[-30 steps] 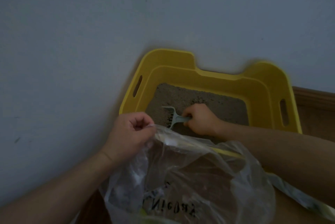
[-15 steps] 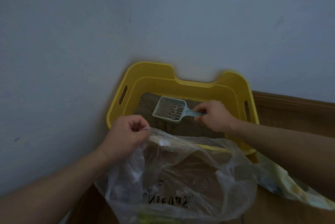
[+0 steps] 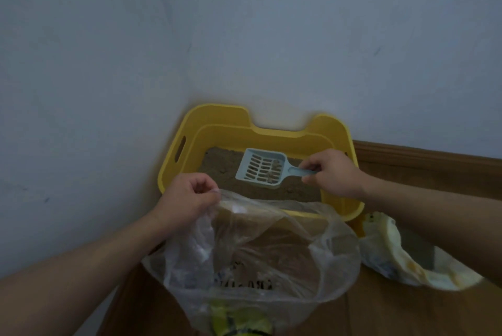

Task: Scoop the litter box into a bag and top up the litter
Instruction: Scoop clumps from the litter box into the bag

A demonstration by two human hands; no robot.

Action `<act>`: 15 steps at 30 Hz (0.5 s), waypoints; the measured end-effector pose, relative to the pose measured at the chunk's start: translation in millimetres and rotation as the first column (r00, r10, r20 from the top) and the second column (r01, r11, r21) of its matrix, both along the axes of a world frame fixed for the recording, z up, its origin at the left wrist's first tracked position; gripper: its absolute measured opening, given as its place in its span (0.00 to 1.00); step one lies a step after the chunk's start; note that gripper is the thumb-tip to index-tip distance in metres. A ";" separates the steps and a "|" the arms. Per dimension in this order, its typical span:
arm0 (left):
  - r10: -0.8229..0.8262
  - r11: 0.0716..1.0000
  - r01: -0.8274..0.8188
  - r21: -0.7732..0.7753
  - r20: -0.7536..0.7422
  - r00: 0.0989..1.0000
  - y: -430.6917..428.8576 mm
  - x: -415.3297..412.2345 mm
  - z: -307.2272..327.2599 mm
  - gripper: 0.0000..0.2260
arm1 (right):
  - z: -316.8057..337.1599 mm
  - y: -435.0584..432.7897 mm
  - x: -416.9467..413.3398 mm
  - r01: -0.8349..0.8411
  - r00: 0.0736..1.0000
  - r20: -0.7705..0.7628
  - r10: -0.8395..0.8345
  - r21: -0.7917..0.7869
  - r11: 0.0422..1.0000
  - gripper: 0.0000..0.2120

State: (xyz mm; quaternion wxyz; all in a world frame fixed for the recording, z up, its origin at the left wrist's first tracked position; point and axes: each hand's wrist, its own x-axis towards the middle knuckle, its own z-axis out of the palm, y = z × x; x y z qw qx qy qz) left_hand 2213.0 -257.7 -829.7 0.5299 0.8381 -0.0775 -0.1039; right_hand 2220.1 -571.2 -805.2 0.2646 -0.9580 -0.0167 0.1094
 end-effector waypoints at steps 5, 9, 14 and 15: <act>0.023 0.999 -0.022 0.036 -0.012 1.000 1.6 -1.5 3.3 0.08 | 19.5 0.9 -13.3 -0.016 0.999 0.032 0.014 0.058 0.998 0.08; 0.042 0.997 -0.041 0.060 -0.012 0.999 3.7 -1.5 5.2 0.08 | 37.4 2.8 -31.0 -0.075 0.997 0.020 0.073 0.127 0.989 0.07; 0.046 0.996 -0.045 0.080 -0.009 0.999 3.2 -3.6 5.2 0.09 | 47.6 8.0 -51.2 -0.186 0.981 -0.021 0.193 0.196 0.963 0.09; 0.042 0.996 -0.041 0.074 -0.013 0.999 3.8 -4.0 5.8 0.09 | 47.2 9.4 -54.1 -0.226 0.972 -0.029 0.235 0.183 0.957 0.09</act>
